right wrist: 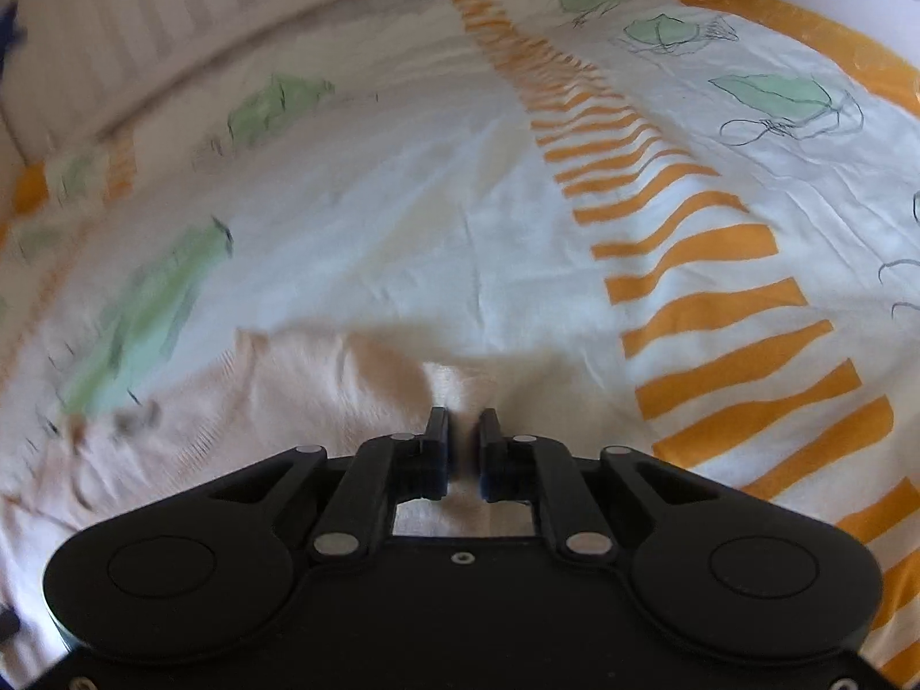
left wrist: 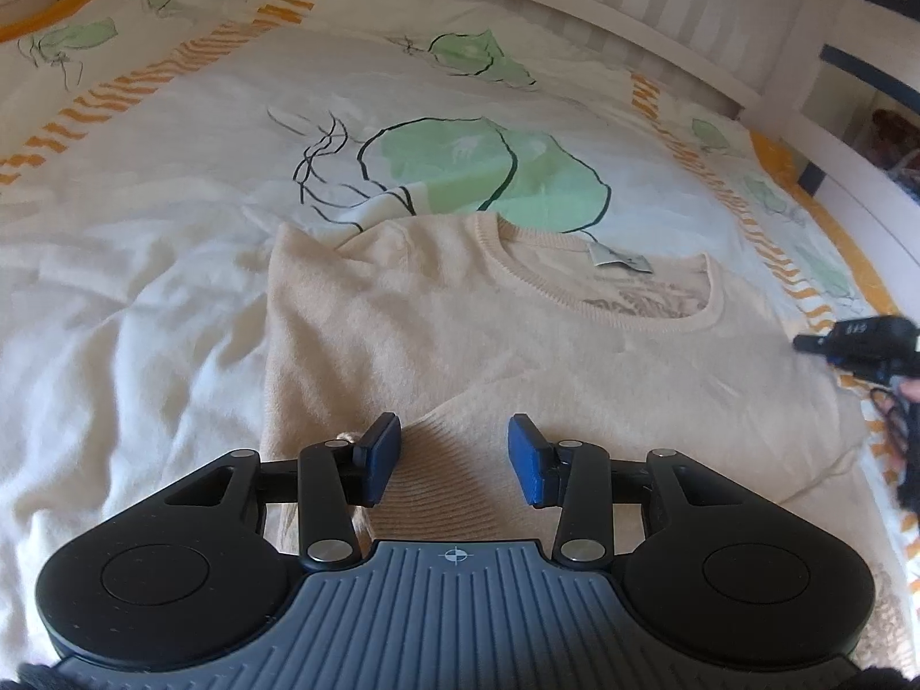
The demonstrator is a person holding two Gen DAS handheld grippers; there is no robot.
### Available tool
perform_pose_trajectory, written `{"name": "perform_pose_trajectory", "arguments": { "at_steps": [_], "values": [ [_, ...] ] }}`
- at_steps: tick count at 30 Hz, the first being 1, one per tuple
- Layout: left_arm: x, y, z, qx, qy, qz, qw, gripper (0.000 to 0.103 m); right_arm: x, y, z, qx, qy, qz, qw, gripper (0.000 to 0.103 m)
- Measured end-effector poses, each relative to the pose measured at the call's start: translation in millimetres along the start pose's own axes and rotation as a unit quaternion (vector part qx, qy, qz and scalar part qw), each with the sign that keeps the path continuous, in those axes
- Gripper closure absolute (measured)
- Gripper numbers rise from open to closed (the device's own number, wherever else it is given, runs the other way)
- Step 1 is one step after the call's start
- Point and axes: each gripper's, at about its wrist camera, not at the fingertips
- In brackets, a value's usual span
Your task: Fold small clothes
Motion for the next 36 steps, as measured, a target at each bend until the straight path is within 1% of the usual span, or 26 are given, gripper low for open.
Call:
{"name": "perform_pose_trajectory", "arguments": {
  "at_steps": [1,2,3,4,6,9,12,14,16,22,23,24,26,28,29,31,32,33,34,35,36],
  "values": [
    [0.3,0.3,0.2,0.002,-0.001,0.001,1.0000,0.063,1.0,0.9,0.5,0.000,0.005,-0.004,1.000,0.083],
    [0.4,0.3,0.2,0.004,-0.001,0.001,1.0000,0.063,0.8,0.3,-0.9,0.009,0.006,-0.009,1.000,0.077],
    [0.2,0.2,-0.4,0.005,-0.002,0.001,1.0000,0.063,-1.4,-1.1,-2.9,0.023,0.004,-0.017,1.000,0.067],
    [0.5,0.2,-0.9,0.007,-0.002,0.001,1.0000,0.063,-5.2,-2.7,-3.9,0.030,0.007,-0.025,0.999,0.062],
    [0.6,0.5,-2.1,0.010,-0.004,0.002,0.9999,0.063,-12.0,-5.9,-4.8,0.027,0.010,-0.041,0.999,0.061],
    [0.4,0.8,-3.7,0.015,-0.006,0.002,0.9999,0.063,-15.5,-10.5,-12.9,0.040,0.008,-0.046,0.998,0.061],
    [0.6,1.1,-4.2,0.017,-0.007,0.003,0.9998,0.062,-10.8,-10.6,-24.7,0.070,0.009,-0.034,0.997,0.062],
    [0.6,1.2,-4.0,0.018,-0.007,0.003,0.9998,0.062,-7.2,-6.5,-25.7,0.072,0.000,-0.023,0.997,0.062],
    [0.9,1.4,-4.1,0.018,-0.007,0.003,0.9998,0.062,-5.1,-1.4,-19.0,0.055,-0.010,-0.018,0.998,0.062],
    [1.3,2.7,-6.0,0.029,-0.008,0.003,0.9995,0.061,-2.1,5.7,5.7,-0.002,-0.010,-0.018,1.000,0.061],
    [1.3,2.8,-6.5,0.031,-0.008,0.003,0.9995,0.061,-2.0,5.8,7.6,-0.007,-0.007,-0.020,1.000,0.068],
    [1.2,2.9,-6.8,0.032,-0.009,0.003,0.9994,0.061,-3.1,5.8,8.6,-0.013,-0.001,-0.024,1.000,0.090],
    [0.9,2.5,-6.6,0.033,-0.008,0.003,0.9994,0.061,-8.6,4.0,8.3,-0.019,0.015,-0.039,0.999,0.091],
    [1.0,2.2,-6.2,0.028,-0.008,0.003,0.9996,0.061,-15.8,1.7,1.9,-0.010,0.047,-0.056,0.997,0.099],
    [1.0,2.0,-5.4,0.024,-0.007,0.003,0.9997,0.061,-15.3,-0.1,-5.4,-0.001,0.068,-0.057,0.996,0.099],
    [1.2,2.1,-4.8,0.019,-0.007,0.002,0.9998,0.061,-9.1,-0.9,-20.7,0.026,0.080,-0.033,0.996,0.098],
    [1.0,2.1,-5.3,0.021,-0.007,0.002,0.9997,0.061,-10.9,-0.6,-26.6,0.038,0.080,-0.034,0.995,0.091],
    [1.1,1.4,-5.9,0.023,-0.007,0.002,0.9997,0.061,-17.8,-0.5,-29.3,0.046,0.074,-0.050,0.995,0.085],
    [0.8,1.2,-6.1,0.023,-0.007,0.002,0.9997,0.061,-26.3,-0.2,-28.4,0.047,0.060,-0.069,0.995,0.085],
    [0.8,1.3,-6.0,0.021,-0.008,0.001,0.9998,0.061,-32.2,0.3,-24.8,0.042,0.044,-0.078,0.995,0.083],
    [0.5,1.5,-5.2,0.018,-0.008,0.000,0.9998,0.061,-36.2,1.4,-18.6,0.030,0.026,-0.079,0.996,0.071]
  ]
}}
Point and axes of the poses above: each gripper's, at about its wrist camera, not at the fingertips, and x roughly the way its jaws point, z to its left, y to its underside, and after that the axes turned 10 degrees about -z, right-handed
